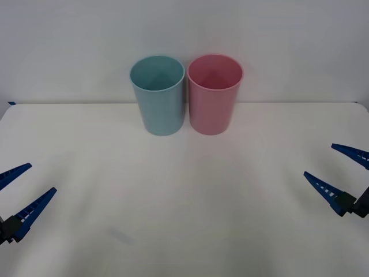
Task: Grasp the object on the table and drop it into the matching bin: aluminum can to the light blue bin, PET bottle to the pink bin.
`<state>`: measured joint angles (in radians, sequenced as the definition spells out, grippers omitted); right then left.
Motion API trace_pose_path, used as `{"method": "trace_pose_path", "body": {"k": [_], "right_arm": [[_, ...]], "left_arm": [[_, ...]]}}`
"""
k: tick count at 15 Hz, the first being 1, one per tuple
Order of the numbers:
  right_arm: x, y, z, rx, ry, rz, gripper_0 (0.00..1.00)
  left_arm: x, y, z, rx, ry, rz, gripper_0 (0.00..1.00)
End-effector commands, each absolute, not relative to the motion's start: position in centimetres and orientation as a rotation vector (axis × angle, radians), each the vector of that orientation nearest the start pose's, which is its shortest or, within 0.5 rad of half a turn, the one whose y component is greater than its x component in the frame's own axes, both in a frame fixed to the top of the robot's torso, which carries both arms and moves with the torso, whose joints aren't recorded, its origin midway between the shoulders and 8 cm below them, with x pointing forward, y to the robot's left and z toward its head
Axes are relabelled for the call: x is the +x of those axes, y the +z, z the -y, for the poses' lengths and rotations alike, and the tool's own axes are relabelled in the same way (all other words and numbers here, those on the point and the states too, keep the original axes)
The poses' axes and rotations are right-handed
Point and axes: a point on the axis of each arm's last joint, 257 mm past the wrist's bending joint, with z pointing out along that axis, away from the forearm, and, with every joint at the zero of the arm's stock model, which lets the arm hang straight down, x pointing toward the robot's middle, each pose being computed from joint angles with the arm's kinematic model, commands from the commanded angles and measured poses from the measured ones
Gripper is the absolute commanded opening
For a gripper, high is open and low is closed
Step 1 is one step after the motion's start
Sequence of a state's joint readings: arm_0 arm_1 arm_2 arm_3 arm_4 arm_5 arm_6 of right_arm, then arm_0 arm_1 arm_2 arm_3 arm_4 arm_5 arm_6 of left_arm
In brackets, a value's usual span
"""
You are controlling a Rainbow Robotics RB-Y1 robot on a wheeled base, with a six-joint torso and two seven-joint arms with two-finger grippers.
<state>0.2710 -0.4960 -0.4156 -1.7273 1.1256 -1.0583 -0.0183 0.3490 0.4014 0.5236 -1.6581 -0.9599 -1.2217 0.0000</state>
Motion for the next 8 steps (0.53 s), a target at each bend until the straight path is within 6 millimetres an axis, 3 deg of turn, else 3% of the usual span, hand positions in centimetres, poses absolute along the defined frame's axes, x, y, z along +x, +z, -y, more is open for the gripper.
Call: {"method": "trace_pose_path", "body": {"k": [1, 8], "right_arm": [[36.9, -18.1, 32.1, -0.540, 0.485, -1.569, 1.00], [32.8, -18.8, 34.7, -0.435, 0.480, -1.623, 1.00]], "left_arm": [[34.2, -16.9, -33.0, 0.465, -0.567, -1.441, 1.00], [34.2, -16.9, -33.0, 0.465, -0.567, -1.441, 1.00]]}}
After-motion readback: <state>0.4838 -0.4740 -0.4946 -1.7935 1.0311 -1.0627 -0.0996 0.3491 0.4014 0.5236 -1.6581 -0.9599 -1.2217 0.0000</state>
